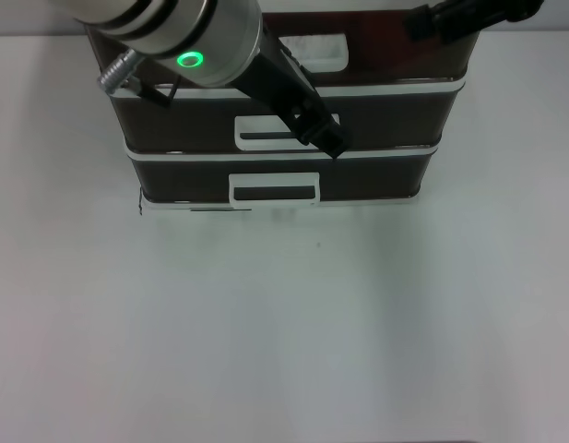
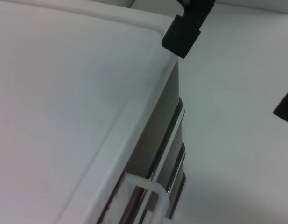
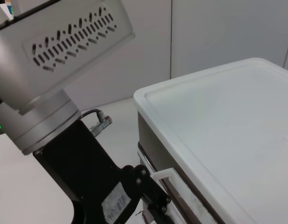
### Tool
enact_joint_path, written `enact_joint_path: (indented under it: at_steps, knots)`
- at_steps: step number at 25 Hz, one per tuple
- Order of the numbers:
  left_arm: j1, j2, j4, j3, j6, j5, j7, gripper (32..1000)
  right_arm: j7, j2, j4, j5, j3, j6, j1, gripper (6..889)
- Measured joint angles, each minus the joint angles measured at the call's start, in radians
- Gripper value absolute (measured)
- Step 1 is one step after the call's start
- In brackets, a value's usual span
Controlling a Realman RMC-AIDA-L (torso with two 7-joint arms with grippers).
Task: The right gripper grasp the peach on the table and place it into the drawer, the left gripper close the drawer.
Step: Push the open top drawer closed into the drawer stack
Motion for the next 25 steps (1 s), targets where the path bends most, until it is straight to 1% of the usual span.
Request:
enact_joint_path:
  at_steps: [11,20,25]
  knots:
    - [0.000,-0.0002,0.000,0.000,0.000,0.001,0.000,812,-0.002,0.000,0.000,0.000,0.000,0.000,0.000,867]
    - [0.000,-0.0013,0.001,0.000,0.008,-0.008,0.000,812,-0.002,0.000,0.000,0.000,0.000,0.000,-0.001,867]
    - [0.000,-0.0025,0.004,0.001,0.023,-0.009,-0.003,812,-0.002,0.000,0.000,0.000,0.000,0.000,-0.003,867]
